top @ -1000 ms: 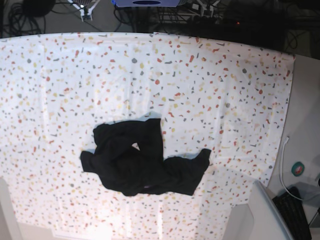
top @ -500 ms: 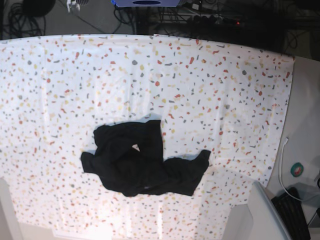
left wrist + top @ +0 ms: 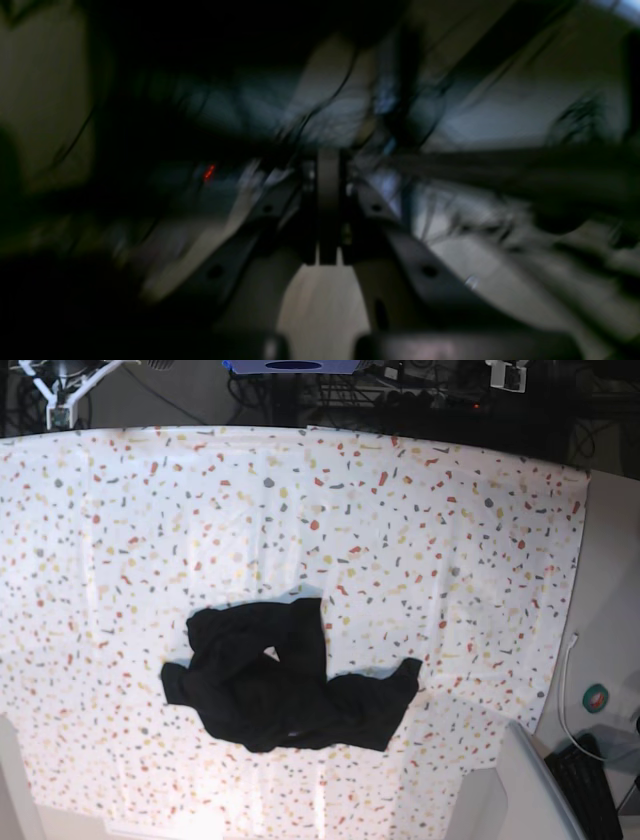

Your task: Layout the t-shirt on the table in an organized manner, then fold the t-shirt properly

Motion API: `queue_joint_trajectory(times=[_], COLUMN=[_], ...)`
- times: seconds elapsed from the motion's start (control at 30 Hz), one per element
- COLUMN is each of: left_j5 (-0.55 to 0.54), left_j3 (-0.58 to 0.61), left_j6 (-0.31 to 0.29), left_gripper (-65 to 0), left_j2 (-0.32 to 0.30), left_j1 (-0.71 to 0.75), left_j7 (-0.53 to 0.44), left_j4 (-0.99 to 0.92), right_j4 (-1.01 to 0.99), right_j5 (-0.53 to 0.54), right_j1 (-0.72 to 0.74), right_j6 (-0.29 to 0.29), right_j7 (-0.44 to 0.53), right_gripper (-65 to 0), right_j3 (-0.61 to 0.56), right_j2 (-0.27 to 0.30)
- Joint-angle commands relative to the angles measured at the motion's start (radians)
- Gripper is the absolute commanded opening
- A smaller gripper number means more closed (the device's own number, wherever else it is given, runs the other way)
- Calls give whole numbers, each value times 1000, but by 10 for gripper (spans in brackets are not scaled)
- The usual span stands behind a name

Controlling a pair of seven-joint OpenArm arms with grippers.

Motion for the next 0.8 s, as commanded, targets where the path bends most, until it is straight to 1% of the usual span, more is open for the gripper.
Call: queue_joint_trajectory(times=[0.0, 0.1, 0.17, 0.23, 0.3, 0.37, 0.4, 0.43, 0.5, 0.53, 0.6, 0.63, 0.73, 0.77], left_j5=[-1, -3, -4, -6, -6, -6, -6, -6, -6, -6, -6, -6, -6, -7], left_j3=[-2, -4, -5, -43, -88, -148, -177, -206, -267, -300, -373, -404, -499, -522], left_j6=[0, 0, 2, 2, 2, 2, 2, 2, 2, 2, -1, -3, -4, -4], left_gripper=[-650, -650, -650, -650, -650, -650, -650, -650, -650, -650, -650, -650, -650, -650], left_j2=[-8, -3, -3, 5, 32, 57, 68, 77, 95, 115, 157, 177, 221, 232], left_j1=[25, -3, -21, -38, -58, -90, -107, -132, -198, -233, -322, -357, -474, -501], left_j7=[-7, -1, -1, 2, 2, 3, 13, 48, 154, 221, 341, 387, 539, 582], left_j4=[19, 48, 51, 63, 77, 89, 92, 97, 129, 148, 184, 194, 200, 200], right_j4=[43, 128, 163, 183, 184, 184, 184, 184, 183, 180, 178, 178, 175, 172], right_j5=[5, 5, 5, 5, 5, 5, 5, 5, 5, 5, 5, 5, 8, 8], right_j1=[3, 57, 120, 206, 298, 393, 448, 499, 589, 635, 714, 744, 838, 861], right_j6=[1, 1, 1, 3, 4, 6, 17, 34, 69, 81, 89, 89, 89, 89], right_j7=[9, 0, -36, -89, -141, -220, -267, -315, -404, -442, -504, -527, -580, -583], right_gripper=[-650, -650, -650, -650, -650, -650, -650, -650, -650, -650, -650, -603, -359, -297], right_j3=[0, -5, -6, -8, -8, -15, -37, -61, -113, -149, -219, -252, -379, -416], right_j2=[0, -2, -2, 0, 1, 3, 3, 5, 15, 17, 14, 12, 11, 11])
